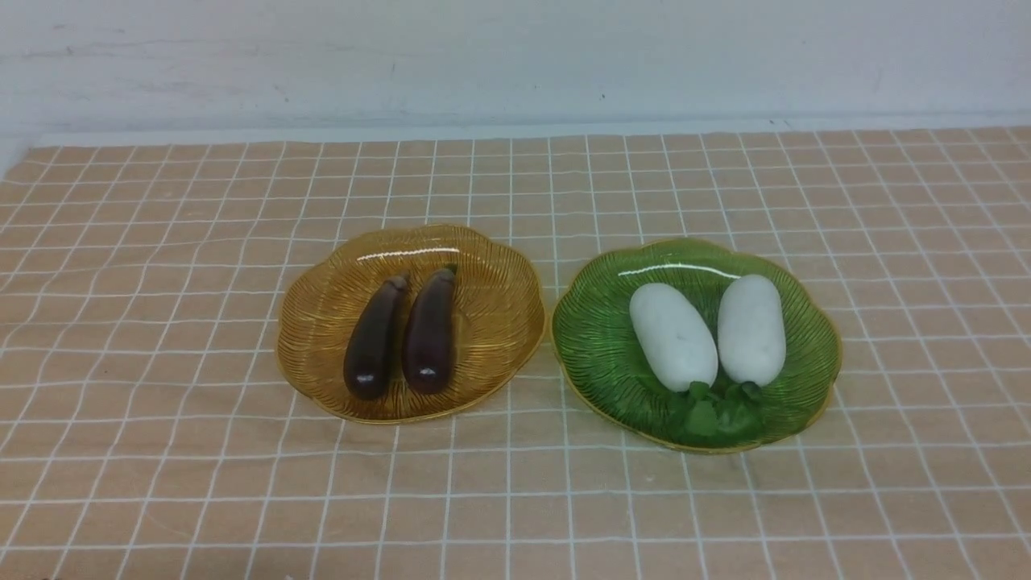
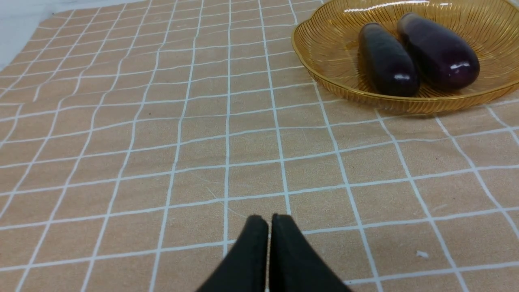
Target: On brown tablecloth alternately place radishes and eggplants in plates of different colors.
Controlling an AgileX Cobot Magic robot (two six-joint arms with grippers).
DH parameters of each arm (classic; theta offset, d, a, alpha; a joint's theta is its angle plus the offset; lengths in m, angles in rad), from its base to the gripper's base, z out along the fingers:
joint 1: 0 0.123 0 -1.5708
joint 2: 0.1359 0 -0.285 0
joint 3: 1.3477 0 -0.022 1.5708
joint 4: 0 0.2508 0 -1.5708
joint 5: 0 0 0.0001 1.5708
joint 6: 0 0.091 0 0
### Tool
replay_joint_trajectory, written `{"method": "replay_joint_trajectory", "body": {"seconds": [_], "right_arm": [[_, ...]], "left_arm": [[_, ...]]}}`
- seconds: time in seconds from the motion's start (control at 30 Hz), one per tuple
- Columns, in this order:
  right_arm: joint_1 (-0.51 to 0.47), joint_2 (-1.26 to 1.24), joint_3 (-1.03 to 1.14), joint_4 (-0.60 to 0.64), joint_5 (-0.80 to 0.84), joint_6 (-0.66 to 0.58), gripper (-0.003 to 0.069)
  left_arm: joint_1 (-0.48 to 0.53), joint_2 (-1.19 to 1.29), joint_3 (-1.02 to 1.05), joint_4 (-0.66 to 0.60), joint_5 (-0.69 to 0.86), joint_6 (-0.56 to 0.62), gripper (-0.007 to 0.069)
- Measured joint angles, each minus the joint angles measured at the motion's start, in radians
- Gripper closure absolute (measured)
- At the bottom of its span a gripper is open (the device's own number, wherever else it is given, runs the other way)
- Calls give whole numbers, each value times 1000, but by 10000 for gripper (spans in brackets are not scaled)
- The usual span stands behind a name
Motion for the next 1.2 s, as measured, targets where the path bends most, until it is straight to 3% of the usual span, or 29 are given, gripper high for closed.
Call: {"method": "replay_joint_trajectory", "body": {"seconds": [0.4,0.57,0.9,1.2], "right_arm": [[0,0,0,-1,2,-8,674],[-7,0,24,-5,78,-53,674],[-196,0,303,-48,318,-136,674],[-239,1,401,-64,486,-143,674]], "left_arm": [[0,0,0,0,0,0,628],[0,0,0,0,0,0,628],[0,0,0,0,0,0,628],[0,0,0,0,0,0,628]]}}
